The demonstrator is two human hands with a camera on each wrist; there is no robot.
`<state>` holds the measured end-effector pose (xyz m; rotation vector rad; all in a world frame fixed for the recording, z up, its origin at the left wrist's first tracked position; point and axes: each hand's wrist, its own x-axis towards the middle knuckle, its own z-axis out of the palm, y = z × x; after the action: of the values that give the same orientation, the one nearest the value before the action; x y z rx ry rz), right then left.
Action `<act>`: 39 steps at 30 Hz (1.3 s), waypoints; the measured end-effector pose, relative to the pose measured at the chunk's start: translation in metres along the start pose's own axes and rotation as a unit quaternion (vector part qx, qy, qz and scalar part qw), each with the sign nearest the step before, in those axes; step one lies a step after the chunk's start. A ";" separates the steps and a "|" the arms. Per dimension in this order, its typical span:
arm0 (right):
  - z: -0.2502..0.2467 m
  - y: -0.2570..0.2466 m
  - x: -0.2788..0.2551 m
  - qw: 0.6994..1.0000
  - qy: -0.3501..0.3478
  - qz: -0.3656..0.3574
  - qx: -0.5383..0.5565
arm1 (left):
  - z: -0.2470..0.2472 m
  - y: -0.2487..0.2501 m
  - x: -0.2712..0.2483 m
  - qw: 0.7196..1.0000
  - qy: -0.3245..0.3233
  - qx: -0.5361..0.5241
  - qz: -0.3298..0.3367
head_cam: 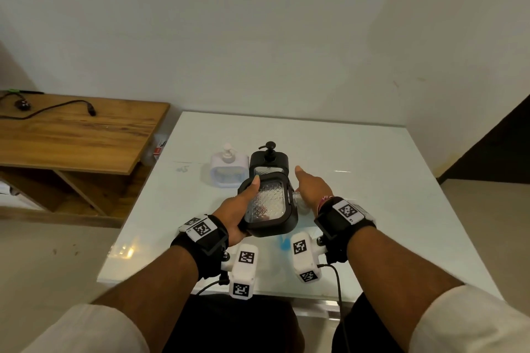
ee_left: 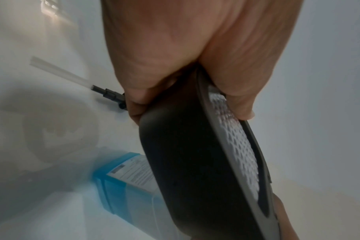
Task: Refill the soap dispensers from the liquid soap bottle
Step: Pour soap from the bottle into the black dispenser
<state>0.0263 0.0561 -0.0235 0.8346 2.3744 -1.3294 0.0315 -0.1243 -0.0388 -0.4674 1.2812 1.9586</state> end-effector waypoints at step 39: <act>-0.001 -0.004 -0.020 0.998 -0.014 -0.023 0.049 | -0.001 -0.001 -0.006 0.999 -0.049 0.003 -0.006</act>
<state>0.0398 0.0486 -0.0104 0.7856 2.3372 -1.4757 0.0360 -0.1271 -0.0359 -0.3690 1.2195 1.9433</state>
